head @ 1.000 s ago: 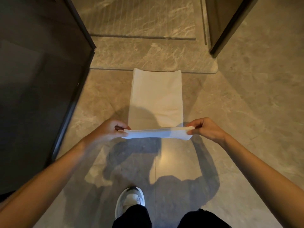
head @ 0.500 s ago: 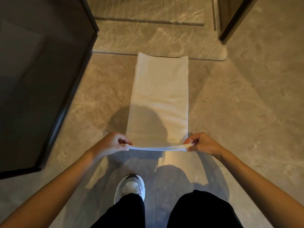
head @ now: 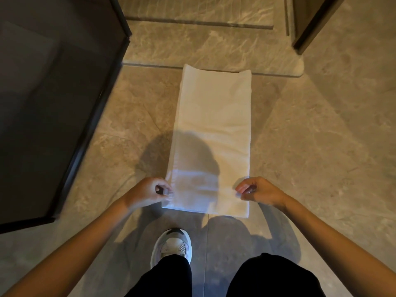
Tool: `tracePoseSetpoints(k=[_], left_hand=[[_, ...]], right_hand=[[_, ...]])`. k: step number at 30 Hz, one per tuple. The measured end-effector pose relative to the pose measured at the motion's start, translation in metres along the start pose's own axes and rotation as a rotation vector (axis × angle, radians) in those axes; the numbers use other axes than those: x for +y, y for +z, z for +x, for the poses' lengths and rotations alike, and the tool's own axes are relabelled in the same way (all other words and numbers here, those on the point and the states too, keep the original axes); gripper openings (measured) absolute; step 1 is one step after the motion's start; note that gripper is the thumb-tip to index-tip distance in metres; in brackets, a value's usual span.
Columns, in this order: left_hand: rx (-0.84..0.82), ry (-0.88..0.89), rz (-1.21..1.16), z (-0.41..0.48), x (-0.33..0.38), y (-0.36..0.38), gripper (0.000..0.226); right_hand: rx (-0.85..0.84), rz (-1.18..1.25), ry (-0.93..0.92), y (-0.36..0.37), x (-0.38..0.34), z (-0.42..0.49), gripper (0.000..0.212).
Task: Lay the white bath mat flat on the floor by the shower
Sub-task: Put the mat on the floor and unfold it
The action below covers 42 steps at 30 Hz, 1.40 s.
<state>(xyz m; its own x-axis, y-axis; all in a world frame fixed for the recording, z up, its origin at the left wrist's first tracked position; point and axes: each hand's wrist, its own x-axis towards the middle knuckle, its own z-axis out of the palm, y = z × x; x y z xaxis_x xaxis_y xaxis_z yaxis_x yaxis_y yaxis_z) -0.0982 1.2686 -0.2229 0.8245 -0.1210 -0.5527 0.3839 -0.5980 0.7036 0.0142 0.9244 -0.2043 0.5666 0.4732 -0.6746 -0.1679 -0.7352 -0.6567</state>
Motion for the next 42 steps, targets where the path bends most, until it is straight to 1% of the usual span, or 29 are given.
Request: tracePoseSetpoints(k=[3, 6, 8, 10, 13, 17, 20, 22, 25, 28, 31, 33, 36, 40, 42], left_hand=[[0.093, -0.021, -0.076, 0.009, 0.006, -0.01, 0.024], [0.239, -0.036, -0.17, 0.021, 0.019, -0.023, 0.024], [0.327, -0.029, -0.251, 0.031, 0.027, -0.034, 0.026], [0.378, -0.005, -0.285, 0.044, 0.033, -0.047, 0.027], [0.427, 0.011, -0.337, 0.069, 0.041, -0.068, 0.024], [0.472, 0.002, -0.34, 0.112, 0.053, -0.09, 0.027], [0.521, -0.053, -0.367, 0.149, 0.055, -0.097, 0.025], [0.496, -0.039, -0.326, 0.169, 0.053, -0.098, 0.027], [0.429, -0.067, -0.364, 0.19, 0.049, -0.101, 0.033], [0.447, -0.09, -0.362, 0.208, 0.044, -0.103, 0.034], [0.464, -0.111, -0.347, 0.216, 0.046, -0.107, 0.03], [0.471, -0.117, -0.348, 0.218, 0.05, -0.108, 0.027], [0.461, -0.081, -0.308, 0.221, 0.051, -0.109, 0.024], [0.453, -0.1, -0.374, 0.224, 0.053, -0.113, 0.016], [0.464, -0.089, -0.401, 0.226, 0.059, -0.114, 0.015]], right_hand=[[0.128, 0.084, -0.08, -0.011, -0.021, 0.007, 0.012], [0.225, 0.139, -0.158, -0.026, -0.049, 0.025, 0.007], [0.266, 0.18, -0.183, -0.034, -0.07, 0.041, 0.014], [0.302, 0.241, -0.187, -0.039, -0.087, 0.057, 0.018], [0.309, 0.248, -0.181, -0.034, -0.107, 0.079, 0.017], [0.282, 0.304, -0.117, -0.005, -0.118, 0.1, 0.009], [0.265, 0.175, -0.097, 0.027, -0.119, 0.104, 0.01], [0.288, 0.126, -0.082, 0.047, -0.12, 0.109, 0.01], [0.33, 0.162, -0.033, 0.075, -0.12, 0.117, 0.01], [0.339, 0.174, -0.005, 0.1, -0.117, 0.123, 0.01], [0.398, 0.21, -0.007, 0.111, -0.115, 0.128, 0.012], [0.408, 0.21, 0.01, 0.113, -0.116, 0.129, 0.019], [0.412, 0.164, 0.023, 0.114, -0.117, 0.134, 0.034], [0.415, 0.1, 0.05, 0.116, -0.122, 0.135, 0.044], [0.423, 0.046, 0.058, 0.117, -0.125, 0.136, 0.048]])
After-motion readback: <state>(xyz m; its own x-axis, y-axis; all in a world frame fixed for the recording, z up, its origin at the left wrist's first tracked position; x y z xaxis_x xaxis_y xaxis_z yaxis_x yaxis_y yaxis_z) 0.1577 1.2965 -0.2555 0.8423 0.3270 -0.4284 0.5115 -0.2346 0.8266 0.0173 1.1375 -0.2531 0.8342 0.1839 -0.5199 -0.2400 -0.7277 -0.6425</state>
